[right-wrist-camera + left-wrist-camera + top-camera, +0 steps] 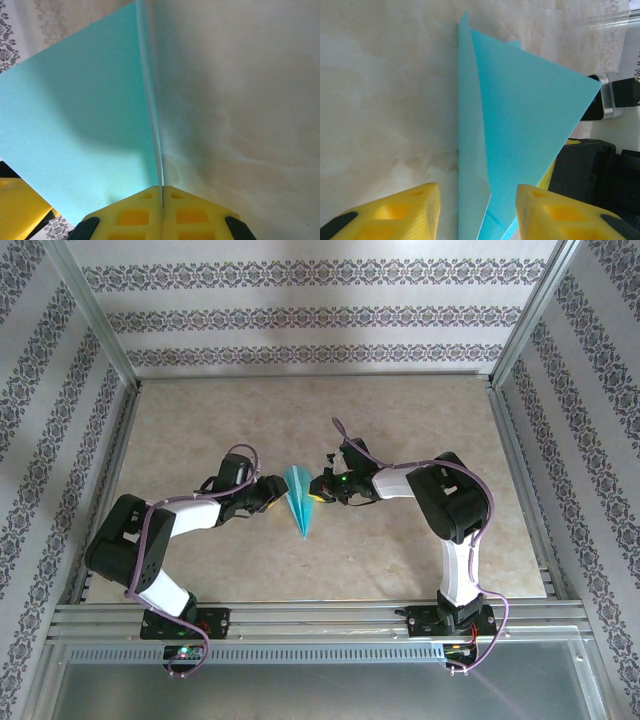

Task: Fold a paper plane with a square sheet of paper (pick it up from the middle)
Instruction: Move the paper plane to the top-center of the table.

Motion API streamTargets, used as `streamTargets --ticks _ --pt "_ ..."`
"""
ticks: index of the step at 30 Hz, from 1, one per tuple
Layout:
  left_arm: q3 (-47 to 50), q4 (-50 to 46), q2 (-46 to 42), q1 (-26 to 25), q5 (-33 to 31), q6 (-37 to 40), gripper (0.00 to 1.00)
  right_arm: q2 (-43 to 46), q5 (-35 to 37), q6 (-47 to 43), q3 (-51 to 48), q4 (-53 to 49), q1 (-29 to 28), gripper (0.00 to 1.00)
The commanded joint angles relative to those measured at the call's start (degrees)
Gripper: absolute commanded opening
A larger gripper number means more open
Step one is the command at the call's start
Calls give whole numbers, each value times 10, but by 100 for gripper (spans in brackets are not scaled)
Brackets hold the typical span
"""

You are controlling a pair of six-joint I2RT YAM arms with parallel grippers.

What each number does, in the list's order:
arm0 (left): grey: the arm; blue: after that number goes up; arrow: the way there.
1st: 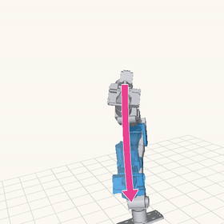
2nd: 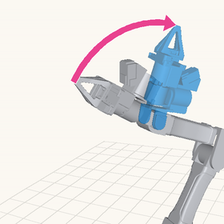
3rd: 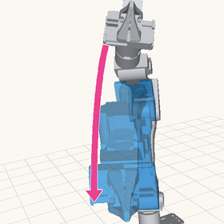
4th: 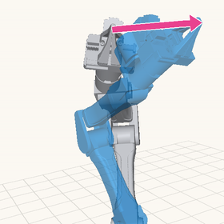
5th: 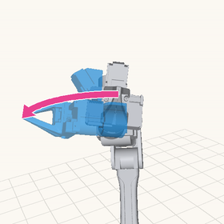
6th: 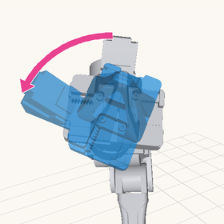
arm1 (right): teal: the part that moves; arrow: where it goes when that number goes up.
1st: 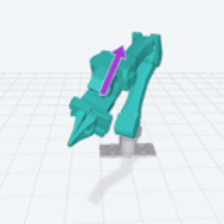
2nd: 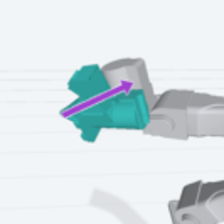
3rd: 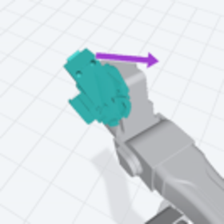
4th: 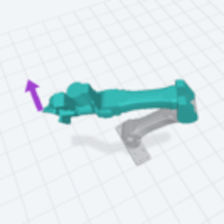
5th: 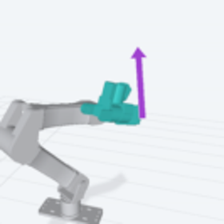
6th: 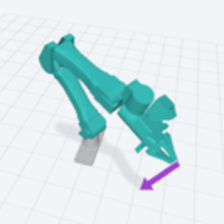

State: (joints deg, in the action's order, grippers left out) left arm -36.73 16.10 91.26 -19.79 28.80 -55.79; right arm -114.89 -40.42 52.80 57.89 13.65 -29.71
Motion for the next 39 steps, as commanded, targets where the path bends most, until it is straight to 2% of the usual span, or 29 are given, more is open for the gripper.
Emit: streamTargets --ticks 1,7,11,18,24,27,30,34,39 --pt "-24 15 24 -11 17 3 40 4 -12 2 -4 12 5 5" --pt "-51 2 55 -16 22 5 24 4 -14 2 -4 11 6 6" --pt "-55 -12 57 -16 14 7 12 13 -15 -1 -6 7 12 10" --pt "-59 -40 49 -16 -2 19 3 22 -16 -22 -8 -12 24 15" --pt "-64 -46 52 -16 -2 23 0 24 -14 -31 -10 -17 28 15" --pt "-65 -52 50 -16 -5 26 0 26 -8 -36 -10 -24 30 8" --pt "-58 -60 35 -16 -24 23 0 37 10 -42 -16 -34 32 4" --pt "-31 -51 -6 -17 -68 -5 0 59 28 -50 -25 -39 33 5" --pt "-6 -12 -20 -19 -89 -38 0 56 34 -45 -25 -38 32 5"
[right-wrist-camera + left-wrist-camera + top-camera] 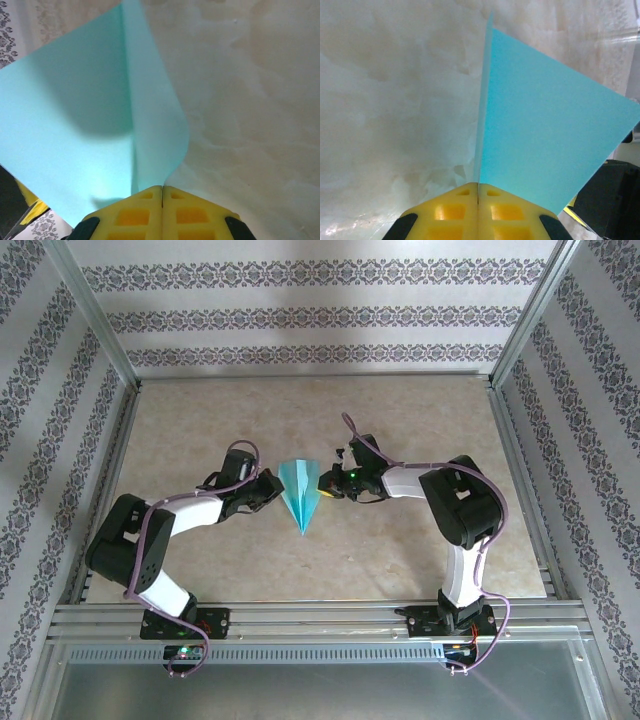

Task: Fold a paper plane with a square sheet of paper (pick it up from the middle)
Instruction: Move the paper plane to the top-center of the table.

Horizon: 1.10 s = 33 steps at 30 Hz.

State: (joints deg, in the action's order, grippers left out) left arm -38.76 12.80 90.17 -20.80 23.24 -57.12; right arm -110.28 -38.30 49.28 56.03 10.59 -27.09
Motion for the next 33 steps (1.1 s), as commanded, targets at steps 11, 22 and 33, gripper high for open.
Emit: streamTargets --ticks 11,22,33 --pt "33 16 8 -10 -47 -55 0 -3 25 11 -15 -2 5 6" --pt "-9 -65 -12 -13 -47 -21 15 -14 8 13 -6 -2 1 8" --pt "-81 -253 -87 -81 -150 45 33 -26 0 16 5 -8 -1 9"
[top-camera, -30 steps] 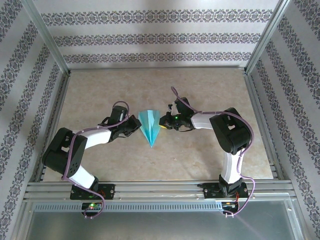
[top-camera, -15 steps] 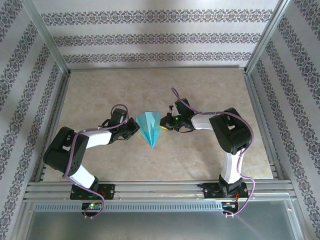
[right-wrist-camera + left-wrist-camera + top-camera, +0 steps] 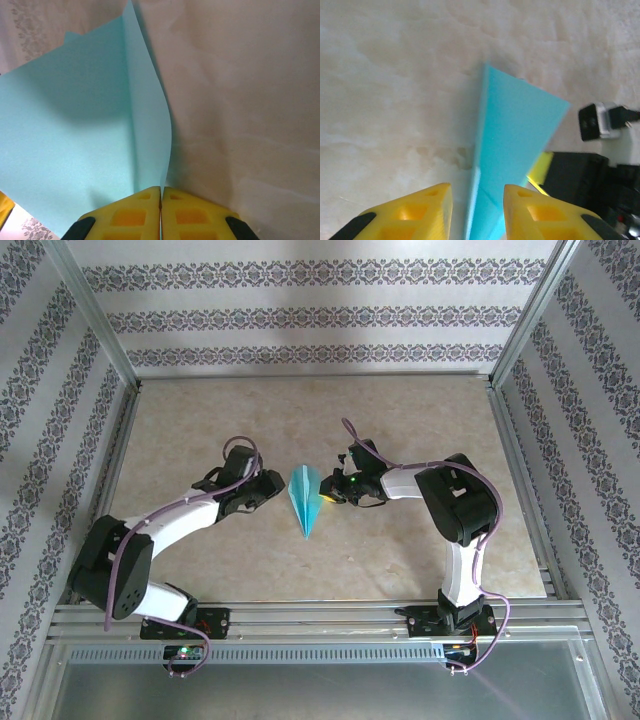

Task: Fold a paper plane with a square sheet of paper (pick it up from the middle)
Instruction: Move the paper plane to the top-center of the table.

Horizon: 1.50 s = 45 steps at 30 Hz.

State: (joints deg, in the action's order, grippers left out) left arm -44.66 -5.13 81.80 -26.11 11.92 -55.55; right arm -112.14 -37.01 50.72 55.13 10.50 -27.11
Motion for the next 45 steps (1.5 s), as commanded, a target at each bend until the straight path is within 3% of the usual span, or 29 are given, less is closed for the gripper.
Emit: streamTargets --ticks 1,10,20,27,45 --pt "-31 -78 0 -39 -39 31 33 -7 -12 0 14 -7 -1 9" --pt "-125 -112 103 -114 -65 55 34 -9 -9 -1 16 -14 0 9" --pt "-161 -136 163 -124 -71 76 41 -9 -10 0 16 -16 0 9" --pt "-166 -124 185 -132 -36 96 50 -11 -11 2 17 -16 0 9" --pt "-216 -198 230 -149 -68 135 54 -12 -13 6 16 -15 1 9"
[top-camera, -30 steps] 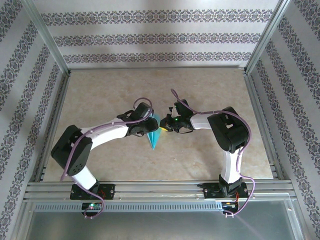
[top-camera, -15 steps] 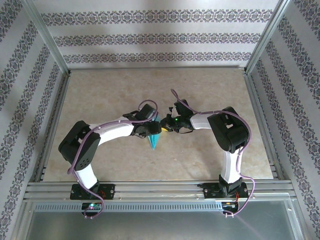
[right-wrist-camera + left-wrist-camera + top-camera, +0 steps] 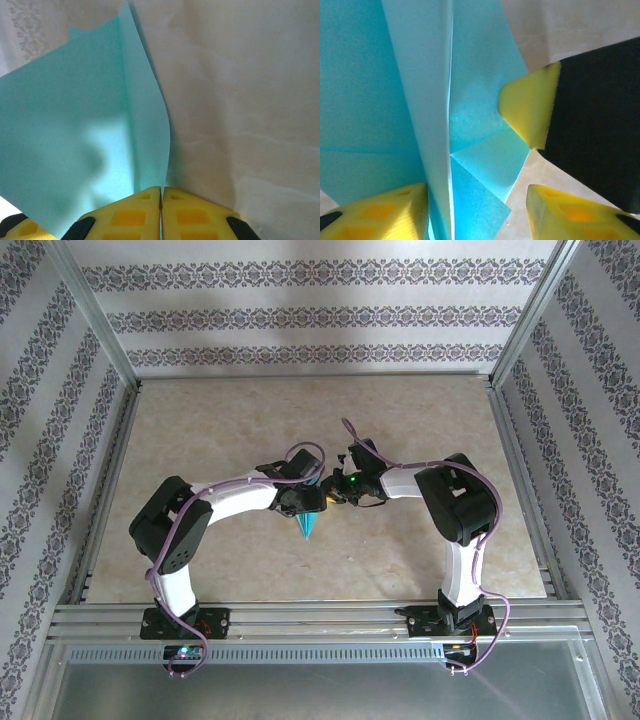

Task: Fold a paper plane with a square sheet of paper (pick it up from the middle)
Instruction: Move the paper plane to the top-center of the table.

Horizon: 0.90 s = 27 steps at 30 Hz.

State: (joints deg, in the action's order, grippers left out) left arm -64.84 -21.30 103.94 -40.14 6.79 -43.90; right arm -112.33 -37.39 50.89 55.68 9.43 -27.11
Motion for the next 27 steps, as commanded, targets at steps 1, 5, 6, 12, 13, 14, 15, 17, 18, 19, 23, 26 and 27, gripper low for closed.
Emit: streamTargets --ticks 1,5,6,12,13,14,15,17,18,19,23,26,27 --pt "-16 -38 10 -9 -18 20 54 -10 -10 4 11 -4 1 9" --pt "-25 -52 20 -9 -22 23 49 -11 -10 5 10 -4 1 9" --pt "-27 -56 22 -9 -24 24 46 -10 -9 5 10 -4 1 10" --pt "-29 -67 15 -9 -40 19 37 -10 -9 5 9 -5 1 9" --pt "-30 -68 13 -9 -43 17 35 -10 -8 5 9 -5 1 10" --pt "-30 -71 13 -9 -45 16 34 -10 -9 6 10 -5 1 10" --pt "-32 -72 13 -9 -46 15 32 -10 -9 5 10 -5 1 10" --pt "-32 -75 11 -9 -50 13 31 -10 -8 6 10 -5 2 10" --pt "-33 -75 12 -9 -51 13 29 -10 -8 6 9 -5 2 10" --pt "-34 -75 13 -9 -51 12 28 -9 -8 5 9 -5 2 10" --pt "-35 -72 24 -9 -39 9 25 -9 -8 6 9 -5 2 12" --pt "-35 -72 29 -9 -36 6 24 -7 -9 5 9 -4 2 13" --pt "-36 -73 29 -9 -38 5 23 -5 -9 7 10 -4 2 14"
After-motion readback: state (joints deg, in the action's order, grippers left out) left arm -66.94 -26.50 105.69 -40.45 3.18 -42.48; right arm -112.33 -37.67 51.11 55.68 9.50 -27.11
